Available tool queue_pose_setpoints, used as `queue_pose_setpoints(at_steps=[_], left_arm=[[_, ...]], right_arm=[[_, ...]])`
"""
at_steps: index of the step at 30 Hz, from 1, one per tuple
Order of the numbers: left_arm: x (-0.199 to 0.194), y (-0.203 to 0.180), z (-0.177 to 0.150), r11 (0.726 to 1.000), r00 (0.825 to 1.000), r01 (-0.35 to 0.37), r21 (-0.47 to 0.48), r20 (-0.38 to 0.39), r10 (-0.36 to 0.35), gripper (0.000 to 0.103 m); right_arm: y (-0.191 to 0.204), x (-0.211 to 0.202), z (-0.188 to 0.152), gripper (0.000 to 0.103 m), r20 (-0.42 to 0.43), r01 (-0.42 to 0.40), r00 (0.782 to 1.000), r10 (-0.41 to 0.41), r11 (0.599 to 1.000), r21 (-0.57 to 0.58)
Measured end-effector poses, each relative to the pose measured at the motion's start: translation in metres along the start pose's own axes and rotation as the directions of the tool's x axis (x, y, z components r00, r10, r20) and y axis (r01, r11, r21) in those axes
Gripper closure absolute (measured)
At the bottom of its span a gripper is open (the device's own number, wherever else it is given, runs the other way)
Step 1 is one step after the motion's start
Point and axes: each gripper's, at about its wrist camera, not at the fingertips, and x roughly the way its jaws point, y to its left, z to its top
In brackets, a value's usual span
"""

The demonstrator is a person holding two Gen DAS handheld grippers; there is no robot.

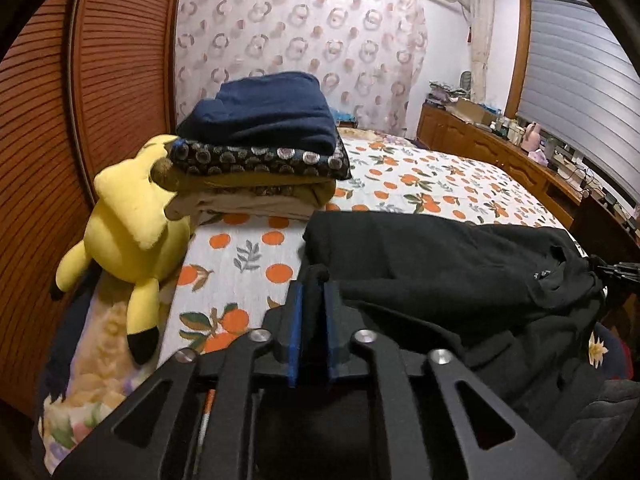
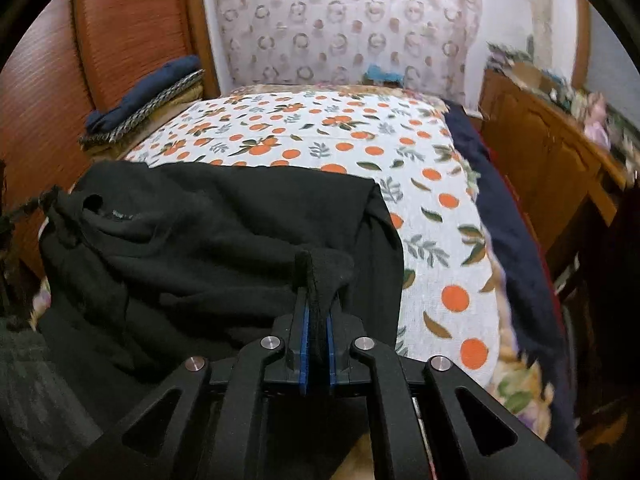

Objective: Fold small clothes
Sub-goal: 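Lower the black T-shirt onto the quilt and open both tools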

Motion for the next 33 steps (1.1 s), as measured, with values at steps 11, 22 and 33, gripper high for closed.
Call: queue_pose_setpoints(at_steps=[11, 22, 33], left_arm=[[0.009, -0.005, 0.025, 0.998, 0.999, 0.037, 0.058, -0.008, -0.036, 0.02], [0.071, 0.007, 0.059, 0.99, 0.975, 0.139, 0.015, -0.18, -0.134, 0.02], [0.106, 0.012, 0.064, 0.989, 0.95, 0.147, 0.034, -0.285, -0.131, 0.035]], right_arm=[[-0.007, -0.03, 0.024, 0.045, 0.126, 0.035, 0.991, -0.033, 0.999, -0.011], [-0.006, 0.031, 0.05, 0.039, 0.101, 0.002, 0.995, 0.001, 1.0, -0.03], [-0.026, 0.085, 0.067, 0.031, -0.032, -0.003, 0.999, 0.003, 1.0, -0.016]])
